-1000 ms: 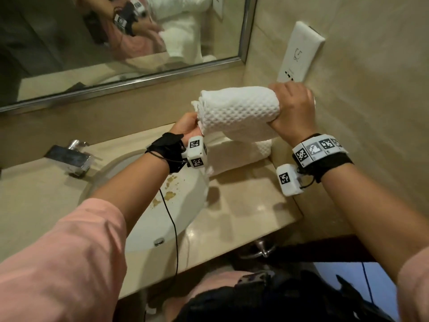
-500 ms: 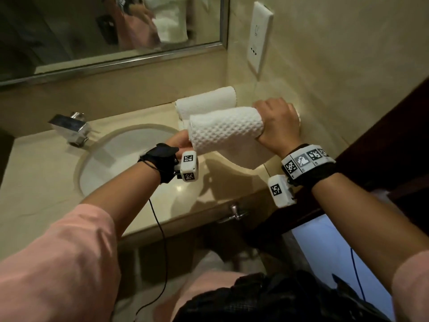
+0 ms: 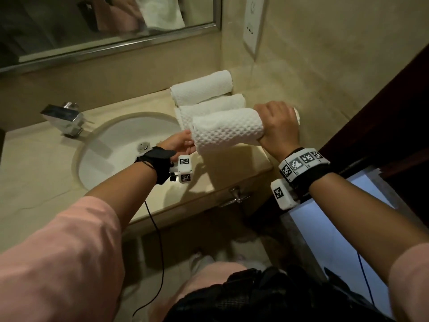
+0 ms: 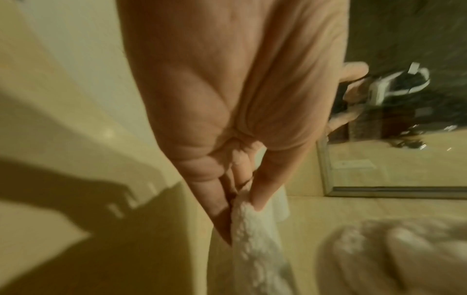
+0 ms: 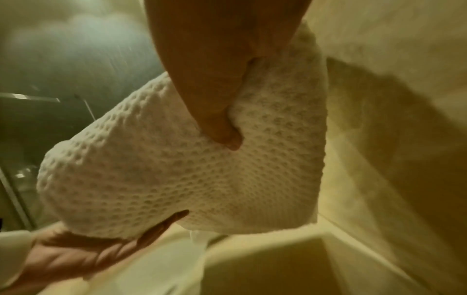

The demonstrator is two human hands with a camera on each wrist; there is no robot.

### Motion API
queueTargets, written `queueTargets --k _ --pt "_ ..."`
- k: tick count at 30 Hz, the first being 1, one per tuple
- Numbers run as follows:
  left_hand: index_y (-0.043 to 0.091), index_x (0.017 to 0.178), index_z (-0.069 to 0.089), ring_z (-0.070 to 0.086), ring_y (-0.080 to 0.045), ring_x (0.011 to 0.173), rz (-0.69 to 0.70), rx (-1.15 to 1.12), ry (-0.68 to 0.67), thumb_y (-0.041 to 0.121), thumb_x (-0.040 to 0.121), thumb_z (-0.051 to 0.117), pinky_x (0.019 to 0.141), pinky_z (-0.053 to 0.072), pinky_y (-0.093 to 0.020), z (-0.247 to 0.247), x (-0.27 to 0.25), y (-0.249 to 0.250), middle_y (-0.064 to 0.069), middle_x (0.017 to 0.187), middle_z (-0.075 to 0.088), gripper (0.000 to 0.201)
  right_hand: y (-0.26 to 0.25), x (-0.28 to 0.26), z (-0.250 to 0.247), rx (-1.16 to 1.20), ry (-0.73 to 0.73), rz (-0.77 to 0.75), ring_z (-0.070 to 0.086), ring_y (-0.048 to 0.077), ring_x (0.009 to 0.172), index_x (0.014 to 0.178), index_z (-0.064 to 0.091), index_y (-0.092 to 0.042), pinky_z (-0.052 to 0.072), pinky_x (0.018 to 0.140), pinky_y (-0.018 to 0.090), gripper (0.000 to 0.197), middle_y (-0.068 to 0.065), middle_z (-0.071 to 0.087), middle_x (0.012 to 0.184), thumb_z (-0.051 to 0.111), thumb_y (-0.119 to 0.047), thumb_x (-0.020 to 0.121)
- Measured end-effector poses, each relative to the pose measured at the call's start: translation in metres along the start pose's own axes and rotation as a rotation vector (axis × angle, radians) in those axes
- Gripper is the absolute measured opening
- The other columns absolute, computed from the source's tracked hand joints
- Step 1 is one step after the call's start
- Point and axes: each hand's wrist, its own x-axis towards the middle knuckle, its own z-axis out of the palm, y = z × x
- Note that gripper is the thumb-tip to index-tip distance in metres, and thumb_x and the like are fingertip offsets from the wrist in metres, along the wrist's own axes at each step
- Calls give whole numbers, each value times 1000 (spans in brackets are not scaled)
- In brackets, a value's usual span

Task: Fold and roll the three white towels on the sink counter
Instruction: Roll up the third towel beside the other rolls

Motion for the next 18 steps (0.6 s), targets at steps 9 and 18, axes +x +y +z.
queueTargets --k 9,18 --pt "10 108 54 60 -23 91 -222 457 80 3 97 47 81 54 -31 -71 -19 -40 -12 116 58 15 -74 -122 66 -31 -581 16 58 28 88 105 60 -15 43 74 37 62 5 61 95 80 -6 47" --pt "15 127 43 54 -25 102 403 1907 -158 70 67 66 89 47 -40 24 -45 -93 -6 121 53 84 -76 -115 69 -21 -681 92 58 27 92 106 58 -17 42 71 36 57 3 62 97 81 -20 54"
